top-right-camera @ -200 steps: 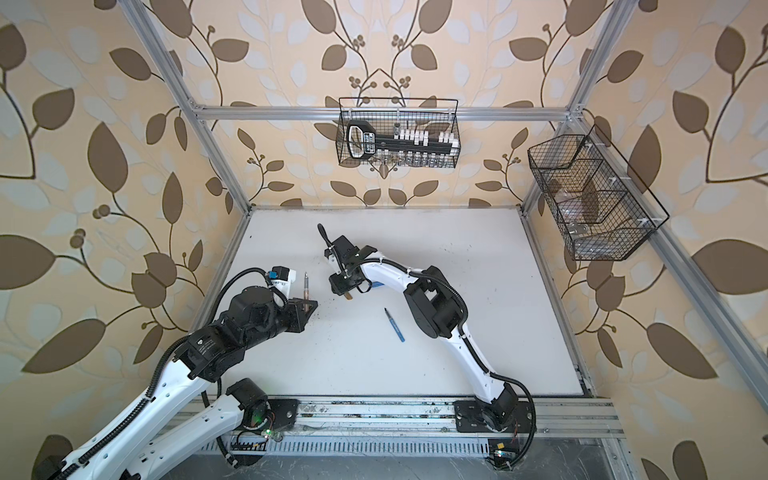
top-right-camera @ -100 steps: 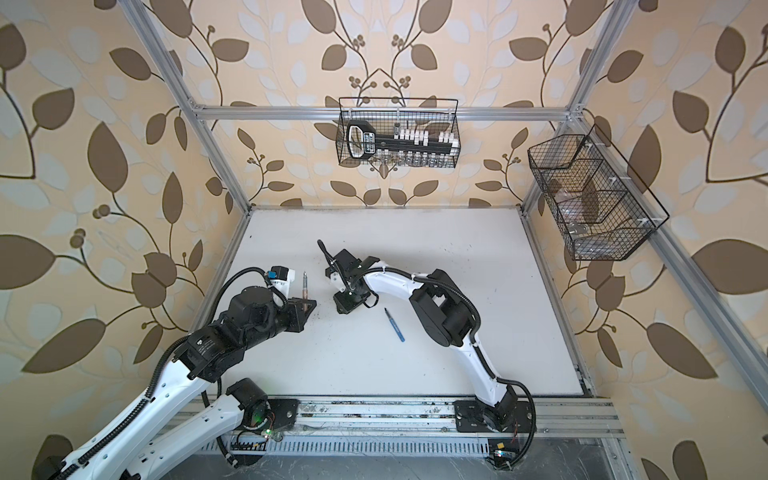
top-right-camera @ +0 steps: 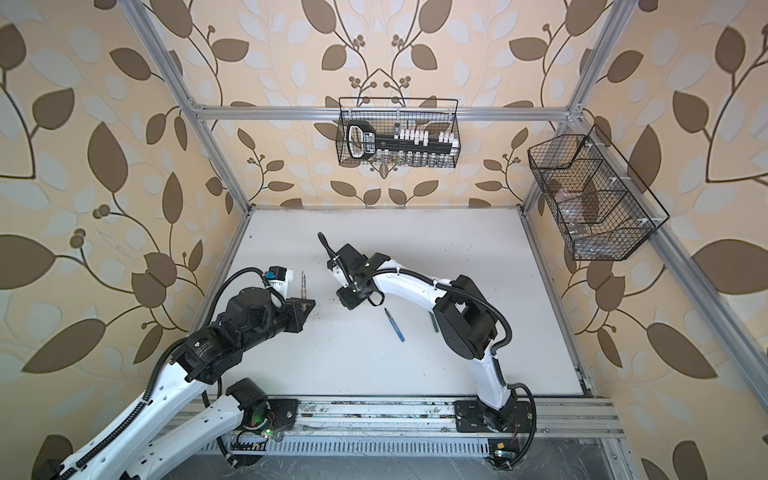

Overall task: Insert the pens into the pen caps
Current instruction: 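Lower the right gripper and grasp the tan pen cap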

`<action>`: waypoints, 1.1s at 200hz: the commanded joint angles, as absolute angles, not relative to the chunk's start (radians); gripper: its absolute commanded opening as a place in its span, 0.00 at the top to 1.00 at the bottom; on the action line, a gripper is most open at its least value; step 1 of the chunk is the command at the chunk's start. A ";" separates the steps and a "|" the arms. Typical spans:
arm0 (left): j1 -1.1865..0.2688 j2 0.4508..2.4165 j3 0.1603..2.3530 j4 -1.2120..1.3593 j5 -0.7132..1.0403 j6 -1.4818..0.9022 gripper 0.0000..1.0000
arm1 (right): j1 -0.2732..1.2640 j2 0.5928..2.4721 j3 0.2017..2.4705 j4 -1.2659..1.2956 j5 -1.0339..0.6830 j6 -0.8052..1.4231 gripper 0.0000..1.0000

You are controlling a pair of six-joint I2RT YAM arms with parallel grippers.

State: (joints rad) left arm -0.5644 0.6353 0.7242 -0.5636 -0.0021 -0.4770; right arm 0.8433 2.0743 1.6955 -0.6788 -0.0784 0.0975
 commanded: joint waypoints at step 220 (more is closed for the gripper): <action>-0.573 0.612 0.757 -0.612 -0.114 -0.498 0.92 | 0.896 2.402 1.961 -0.871 0.133 0.048 0.70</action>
